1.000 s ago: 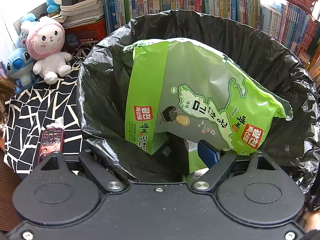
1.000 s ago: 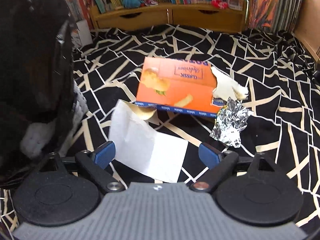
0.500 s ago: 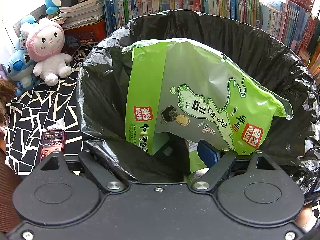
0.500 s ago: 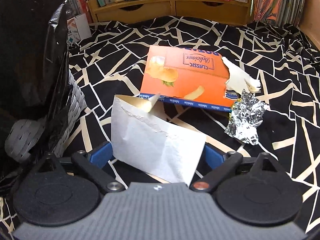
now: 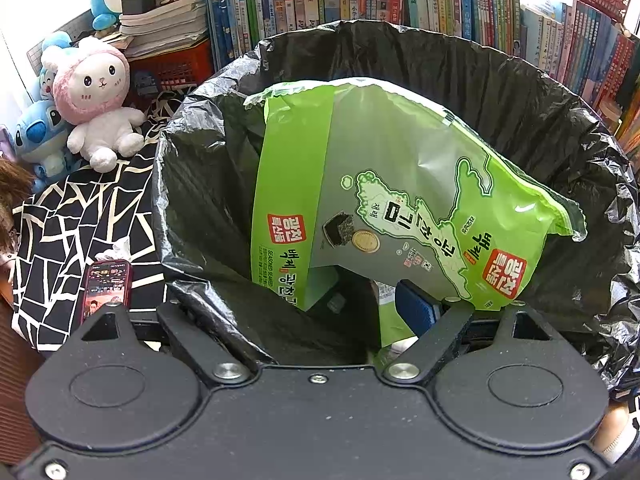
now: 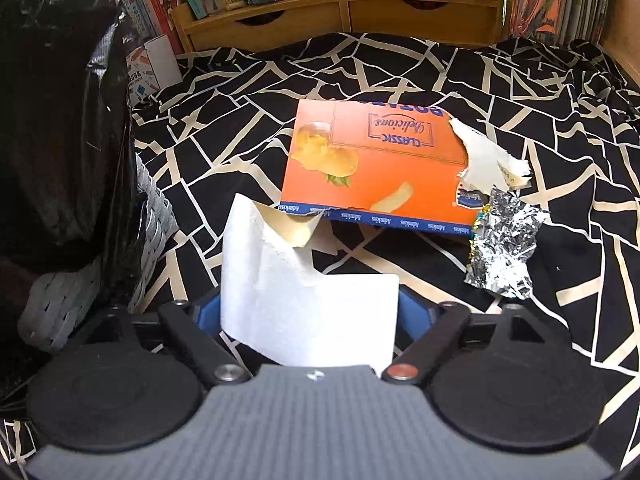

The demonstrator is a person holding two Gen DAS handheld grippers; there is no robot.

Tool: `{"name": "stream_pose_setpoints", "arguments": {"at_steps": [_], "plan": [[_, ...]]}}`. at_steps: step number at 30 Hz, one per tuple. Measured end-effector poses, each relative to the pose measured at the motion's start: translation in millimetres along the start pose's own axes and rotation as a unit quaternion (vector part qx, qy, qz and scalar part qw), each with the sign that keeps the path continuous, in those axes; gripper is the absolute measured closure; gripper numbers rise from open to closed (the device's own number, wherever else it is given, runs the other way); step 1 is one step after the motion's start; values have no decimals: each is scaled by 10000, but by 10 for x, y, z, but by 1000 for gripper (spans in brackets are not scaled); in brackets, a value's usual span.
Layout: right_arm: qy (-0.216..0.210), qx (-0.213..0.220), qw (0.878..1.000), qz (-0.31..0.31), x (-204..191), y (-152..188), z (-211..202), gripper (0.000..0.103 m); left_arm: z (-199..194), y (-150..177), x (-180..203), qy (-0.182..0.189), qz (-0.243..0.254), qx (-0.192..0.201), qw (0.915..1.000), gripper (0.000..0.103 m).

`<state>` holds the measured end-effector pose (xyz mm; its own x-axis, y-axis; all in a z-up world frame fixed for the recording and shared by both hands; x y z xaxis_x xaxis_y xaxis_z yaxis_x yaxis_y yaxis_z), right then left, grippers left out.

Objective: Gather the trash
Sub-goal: 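Close the right tool on the white paper sheet and lift it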

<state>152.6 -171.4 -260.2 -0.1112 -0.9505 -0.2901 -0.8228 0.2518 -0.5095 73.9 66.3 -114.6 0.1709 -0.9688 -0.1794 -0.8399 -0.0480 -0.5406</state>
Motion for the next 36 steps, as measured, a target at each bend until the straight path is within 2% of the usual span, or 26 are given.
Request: {"name": "stream_pose_setpoints", "arguments": {"at_steps": [2,5,8,10,13,17,23,29,36], "plan": [[-15,-5,10000,23,22,-6,-18,17,0,1,-1,0,0,0,10000,18],[-26,-12,10000,45,51,-18,-56,29,0,0,-1,0,-2,0,10000,18],[-76,-29,9999,64,62,-35,-110,44,-1,1,-3,3,-15,5,10000,18],[-85,-25,9999,47,61,-57,-151,59,-3,4,-6,7,-30,14,10000,17],[-153,-70,9999,7,50,-91,-213,76,-6,-2,-13,9,-48,22,10000,17],[-228,4,9997,11,39,-134,-334,79,-10,7,-22,16,-78,47,10000,17],[-405,272,9988,36,21,-287,-611,79,-11,19,-30,22,-93,68,9999,17],[-712,778,9944,-1,-78,-544,-1007,79,-11,23,-34,19,-100,65,9999,17],[-1161,1440,9826,-150,-294,-881,-1537,79,-17,24,-37,16,-128,72,9999,17]]}}
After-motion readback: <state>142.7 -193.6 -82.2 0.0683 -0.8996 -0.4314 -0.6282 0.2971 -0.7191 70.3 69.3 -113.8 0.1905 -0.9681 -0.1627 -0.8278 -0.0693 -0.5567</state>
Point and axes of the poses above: each gripper's, at about its wrist camera, not at the fingertips, and z roughly the way its jaws point, x to its right, y to its underside, the point moved 3 cm from there along z, roughly the way its jaws point, and after that the axes turned 15 degrees about z, right-handed, at the moved point
